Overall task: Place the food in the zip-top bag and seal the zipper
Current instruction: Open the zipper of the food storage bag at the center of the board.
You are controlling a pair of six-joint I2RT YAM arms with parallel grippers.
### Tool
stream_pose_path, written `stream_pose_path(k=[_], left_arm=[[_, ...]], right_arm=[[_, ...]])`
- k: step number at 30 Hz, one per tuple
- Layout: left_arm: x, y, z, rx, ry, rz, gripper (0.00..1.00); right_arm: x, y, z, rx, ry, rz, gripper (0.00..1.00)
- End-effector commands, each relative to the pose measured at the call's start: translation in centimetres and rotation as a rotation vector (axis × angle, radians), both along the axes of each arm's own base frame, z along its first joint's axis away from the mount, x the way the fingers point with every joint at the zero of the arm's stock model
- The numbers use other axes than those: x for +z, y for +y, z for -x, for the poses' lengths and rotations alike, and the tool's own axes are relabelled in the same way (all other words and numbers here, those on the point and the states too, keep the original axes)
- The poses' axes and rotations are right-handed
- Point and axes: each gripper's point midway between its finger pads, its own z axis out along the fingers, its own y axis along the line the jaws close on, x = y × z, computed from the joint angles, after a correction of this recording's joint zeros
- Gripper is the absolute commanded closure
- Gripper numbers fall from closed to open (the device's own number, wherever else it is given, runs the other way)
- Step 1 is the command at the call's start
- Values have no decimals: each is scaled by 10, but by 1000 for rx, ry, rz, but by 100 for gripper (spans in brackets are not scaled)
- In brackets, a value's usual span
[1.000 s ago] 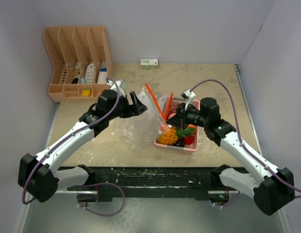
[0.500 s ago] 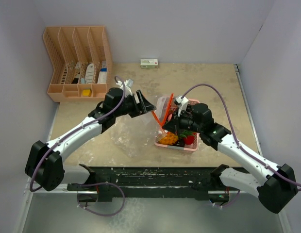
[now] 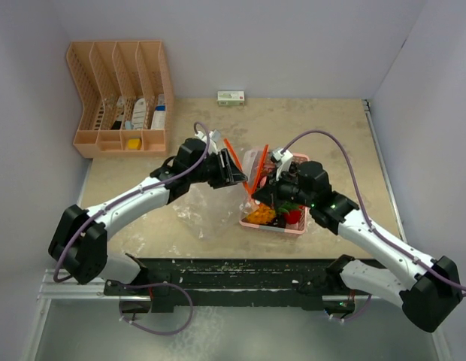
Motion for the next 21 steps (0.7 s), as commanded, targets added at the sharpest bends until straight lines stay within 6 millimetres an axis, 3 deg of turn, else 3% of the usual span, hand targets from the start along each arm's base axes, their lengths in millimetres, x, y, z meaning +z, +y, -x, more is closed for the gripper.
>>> stream_pose_path(k=[1,5,7,10,12,20,21], left_arm=[[20,-12,-11,-15,-74,38,48],[16,-14,-12,-15,-73,35,52],[15,-15,-13,-18,-73,36,65],[15,-15,-12,-17,-72,33,92],[15,-13,-12,-15,-76,27,100],[15,-8,-13,-7,-107,4,100],[15,-8,-12,-13,-116,6,100]], right_arm=[[30,4,-4,10,-99,-52,100],[33,4,-1,17,-106,-57,100],[32,5,-1,21,-105,-55,100],[29,5,-1,19,-100,-49,100],[28,5,-1,19,-100,-46,100],[29,3,0,22,-107,-42,100],[28,2,0,15,-105,-36,94]])
